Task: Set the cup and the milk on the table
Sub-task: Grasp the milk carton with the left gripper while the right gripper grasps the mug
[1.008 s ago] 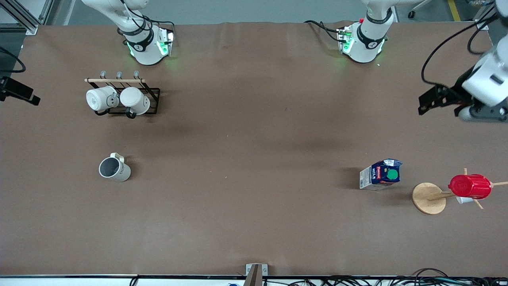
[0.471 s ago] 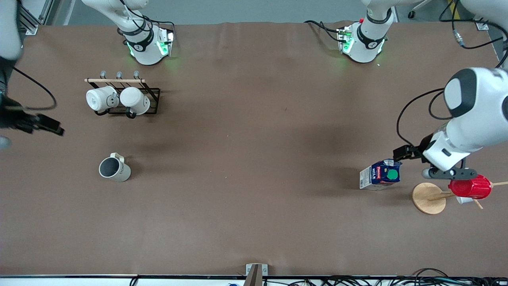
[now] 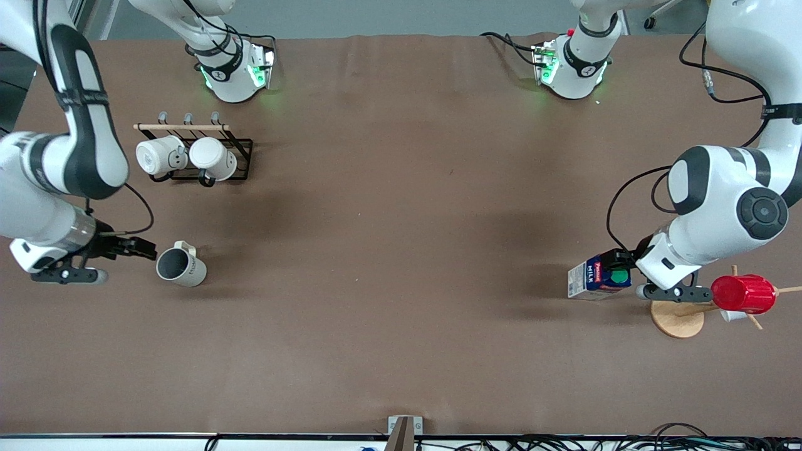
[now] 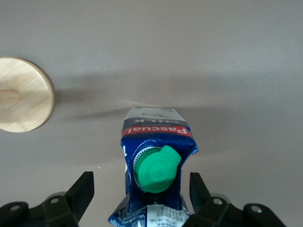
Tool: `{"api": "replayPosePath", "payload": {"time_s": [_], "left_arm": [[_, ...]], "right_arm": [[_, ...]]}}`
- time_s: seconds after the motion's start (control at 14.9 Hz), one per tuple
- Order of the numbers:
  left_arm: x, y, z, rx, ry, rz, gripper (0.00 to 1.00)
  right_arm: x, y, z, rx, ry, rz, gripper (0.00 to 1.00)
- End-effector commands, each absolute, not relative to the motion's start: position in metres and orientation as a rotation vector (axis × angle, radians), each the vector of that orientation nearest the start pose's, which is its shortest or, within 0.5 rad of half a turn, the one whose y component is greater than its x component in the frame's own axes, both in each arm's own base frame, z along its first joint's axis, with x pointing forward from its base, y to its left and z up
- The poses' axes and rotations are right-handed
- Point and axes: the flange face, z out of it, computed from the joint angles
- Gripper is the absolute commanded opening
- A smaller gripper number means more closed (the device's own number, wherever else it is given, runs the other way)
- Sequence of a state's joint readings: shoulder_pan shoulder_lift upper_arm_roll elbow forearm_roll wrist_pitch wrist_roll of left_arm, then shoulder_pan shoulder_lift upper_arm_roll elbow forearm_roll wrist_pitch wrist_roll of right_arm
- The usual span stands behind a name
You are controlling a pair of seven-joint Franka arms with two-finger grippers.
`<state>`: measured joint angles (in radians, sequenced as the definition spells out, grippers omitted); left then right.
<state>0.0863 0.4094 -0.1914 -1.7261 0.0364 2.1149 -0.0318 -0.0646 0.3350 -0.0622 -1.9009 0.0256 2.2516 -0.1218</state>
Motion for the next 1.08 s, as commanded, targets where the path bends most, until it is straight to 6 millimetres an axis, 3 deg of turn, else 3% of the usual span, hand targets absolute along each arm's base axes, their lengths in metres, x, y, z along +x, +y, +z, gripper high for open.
{"api": "replayPosePath", "payload": {"time_s": [0.0, 0.07, 0.13, 0.27, 0.47, 0.61, 0.81, 0.87, 1.01], "left_arm": [[0.655, -0.062, 0.348, -3.167, 0.167, 0.019, 0.70], [0.655, -0.062, 0.347, -3.167, 0.164, 0.027, 0.53], [0.654, -0.063, 0.347, -3.168, 0.163, 0.036, 0.43], [0.654, -0.071, 0.352, -3.167, 0.175, 0.027, 0.30], [0.655, -0.072, 0.360, -3.167, 0.174, 0.006, 0.27], [0.658, -0.071, 0.382, -3.164, 0.165, 0.008, 0.27], [0.657, -0.068, 0.430, -3.150, 0.180, 0.087, 0.27], [0.655, -0.074, 0.444, -3.149, 0.192, 0.094, 0.27], [0.649, -0.076, 0.465, -3.148, 0.200, 0.077, 0.27]], "right_arm": [[0.616, -0.074, 0.298, -3.178, -0.046, -0.045, 1.00], [0.615, -0.074, 0.290, -3.181, -0.050, -0.056, 1.00], [0.613, -0.074, 0.280, -3.183, -0.058, -0.068, 1.00], [0.605, -0.074, 0.265, -3.189, -0.082, -0.103, 0.96], [0.605, -0.073, 0.248, -3.190, -0.087, -0.111, 0.75], [0.605, -0.073, 0.245, -3.190, -0.086, -0.128, 0.51], [0.605, -0.074, 0.237, -3.189, -0.060, -0.112, 0.09], [0.605, -0.073, 0.237, -3.188, -0.062, -0.109, 0.00], [0.610, -0.073, 0.243, -3.188, -0.062, -0.112, 0.00]]}}
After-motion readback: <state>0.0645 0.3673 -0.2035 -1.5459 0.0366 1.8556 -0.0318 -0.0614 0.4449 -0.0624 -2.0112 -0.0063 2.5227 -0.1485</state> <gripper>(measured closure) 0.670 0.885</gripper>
